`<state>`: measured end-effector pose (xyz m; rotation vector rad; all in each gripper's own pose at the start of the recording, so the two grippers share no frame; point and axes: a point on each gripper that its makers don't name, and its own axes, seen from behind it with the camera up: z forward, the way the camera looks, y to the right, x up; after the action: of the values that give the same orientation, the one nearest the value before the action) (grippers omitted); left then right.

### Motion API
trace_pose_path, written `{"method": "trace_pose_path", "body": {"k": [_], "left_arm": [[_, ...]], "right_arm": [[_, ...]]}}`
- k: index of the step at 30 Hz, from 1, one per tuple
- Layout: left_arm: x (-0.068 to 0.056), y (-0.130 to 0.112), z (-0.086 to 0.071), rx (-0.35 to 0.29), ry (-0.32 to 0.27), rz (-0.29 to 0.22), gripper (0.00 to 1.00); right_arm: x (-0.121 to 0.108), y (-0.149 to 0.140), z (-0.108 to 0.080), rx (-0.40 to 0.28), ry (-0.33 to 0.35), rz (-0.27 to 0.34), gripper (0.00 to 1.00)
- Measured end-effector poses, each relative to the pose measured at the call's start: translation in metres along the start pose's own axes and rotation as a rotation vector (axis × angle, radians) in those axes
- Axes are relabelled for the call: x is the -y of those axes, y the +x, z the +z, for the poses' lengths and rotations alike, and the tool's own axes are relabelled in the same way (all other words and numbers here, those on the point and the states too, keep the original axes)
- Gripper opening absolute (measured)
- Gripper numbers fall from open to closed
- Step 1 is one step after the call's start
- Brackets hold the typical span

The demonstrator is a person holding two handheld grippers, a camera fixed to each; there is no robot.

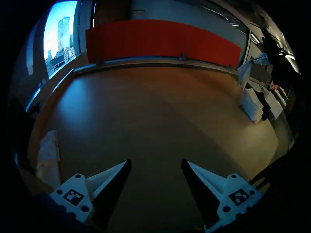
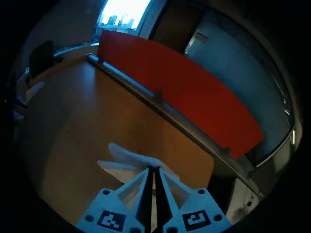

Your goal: Fold towel

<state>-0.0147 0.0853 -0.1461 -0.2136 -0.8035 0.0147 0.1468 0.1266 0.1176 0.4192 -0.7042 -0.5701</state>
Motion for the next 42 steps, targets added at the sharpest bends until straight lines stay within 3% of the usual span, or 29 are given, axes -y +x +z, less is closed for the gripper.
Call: {"method": "trace_pose_path", "body": {"k": [12, 24, 33, 42], "left_arm": [[-0.007, 0.007, 0.002, 0.005, 0.003, 0.015, 0.95], [-0.015, 0.008, 0.005, 0.010, -0.004, 0.019, 0.95], [-0.019, 0.011, 0.008, 0.010, -0.015, 0.024, 0.95], [-0.027, 0.012, 0.008, 0.011, -0.030, 0.039, 0.95]], "right_arm": [[-0.021, 0.006, 0.002, -0.018, -0.011, 0.016, 0.03], [-0.024, -0.001, 0.004, -0.010, -0.008, 0.021, 0.03], [-0.021, -0.027, -0.009, 0.009, -0.006, 0.042, 0.03], [-0.018, -0.072, -0.027, 0.048, 0.000, 0.073, 0.03]]}}
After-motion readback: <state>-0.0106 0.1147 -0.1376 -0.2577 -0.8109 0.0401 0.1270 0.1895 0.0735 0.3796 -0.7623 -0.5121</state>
